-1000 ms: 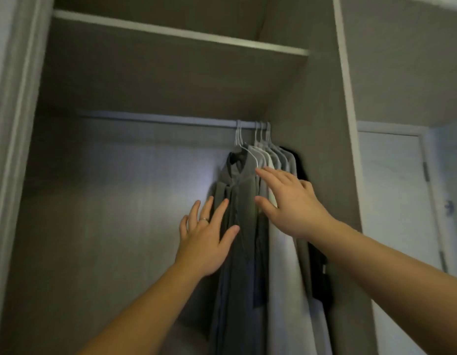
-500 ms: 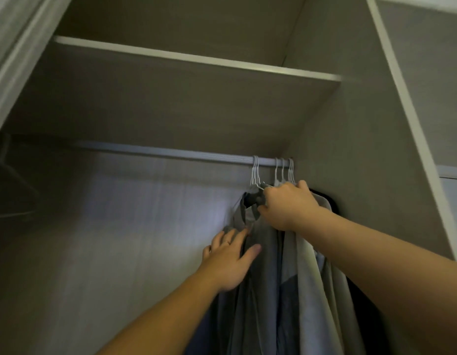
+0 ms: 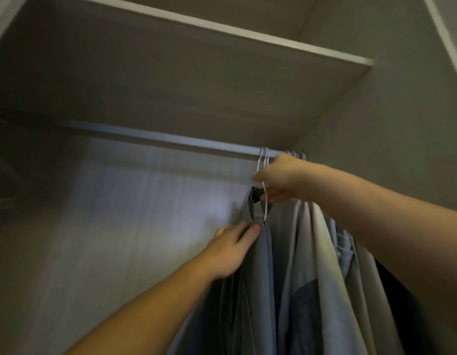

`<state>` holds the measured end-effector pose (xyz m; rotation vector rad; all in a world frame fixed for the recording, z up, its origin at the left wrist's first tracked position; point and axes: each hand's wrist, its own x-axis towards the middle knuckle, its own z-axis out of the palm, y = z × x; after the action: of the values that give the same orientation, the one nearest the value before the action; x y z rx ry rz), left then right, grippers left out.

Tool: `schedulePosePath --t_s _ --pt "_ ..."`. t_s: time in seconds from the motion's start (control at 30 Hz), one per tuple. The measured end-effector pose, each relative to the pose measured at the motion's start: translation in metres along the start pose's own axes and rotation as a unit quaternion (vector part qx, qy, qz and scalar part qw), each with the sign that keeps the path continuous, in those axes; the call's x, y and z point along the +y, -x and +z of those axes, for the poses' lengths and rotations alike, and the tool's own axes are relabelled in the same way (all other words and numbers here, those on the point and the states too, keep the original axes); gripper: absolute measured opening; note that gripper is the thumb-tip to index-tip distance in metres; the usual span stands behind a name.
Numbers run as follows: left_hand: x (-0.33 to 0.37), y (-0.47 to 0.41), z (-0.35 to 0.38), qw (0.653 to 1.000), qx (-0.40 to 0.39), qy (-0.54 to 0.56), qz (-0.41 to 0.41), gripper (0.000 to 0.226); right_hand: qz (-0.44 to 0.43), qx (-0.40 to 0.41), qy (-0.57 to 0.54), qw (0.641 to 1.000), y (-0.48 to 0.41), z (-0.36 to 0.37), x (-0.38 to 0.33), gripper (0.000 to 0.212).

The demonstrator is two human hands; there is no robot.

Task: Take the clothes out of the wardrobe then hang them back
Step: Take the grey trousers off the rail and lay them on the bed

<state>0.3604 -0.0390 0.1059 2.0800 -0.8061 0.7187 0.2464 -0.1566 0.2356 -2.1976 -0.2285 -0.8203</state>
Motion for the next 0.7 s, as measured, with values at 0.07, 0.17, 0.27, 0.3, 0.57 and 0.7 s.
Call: schedulePosePath --t_s 0.07,0.17,0.27,0.3,0.57,0.7 --pt "-0.008 0.002 -0.014 1.000 -0.009 0.008 0.008 0.080 0.059 -0.060 -0.145 0.986 -0.005 0.005 -0.001 0.033" --pt "-0.016 0.006 -0.036 1.000 -0.021 -0.001 0.019 0.076 0.109 -0.128 -0.271 0.948 -0.018 0.016 -0.002 0.038" --pt "-0.020 0.012 -0.054 0.999 -0.029 0.015 0.023 0.062 0.117 -0.153 -0.348 0.917 -0.030 0.032 -0.006 0.018" --pt "-0.022 0.013 -0.059 0.999 -0.032 0.019 0.026 0.057 0.118 -0.158 -0.364 0.910 -0.032 0.038 -0.009 0.014" --pt "-0.032 0.031 -0.080 0.998 -0.045 0.012 0.032 0.041 0.129 -0.115 -0.424 0.889 -0.051 0.082 -0.030 0.028" --pt "-0.043 0.038 -0.090 0.996 -0.026 -0.069 0.049 0.051 0.105 -0.093 -0.424 0.895 -0.055 0.097 -0.035 0.030"
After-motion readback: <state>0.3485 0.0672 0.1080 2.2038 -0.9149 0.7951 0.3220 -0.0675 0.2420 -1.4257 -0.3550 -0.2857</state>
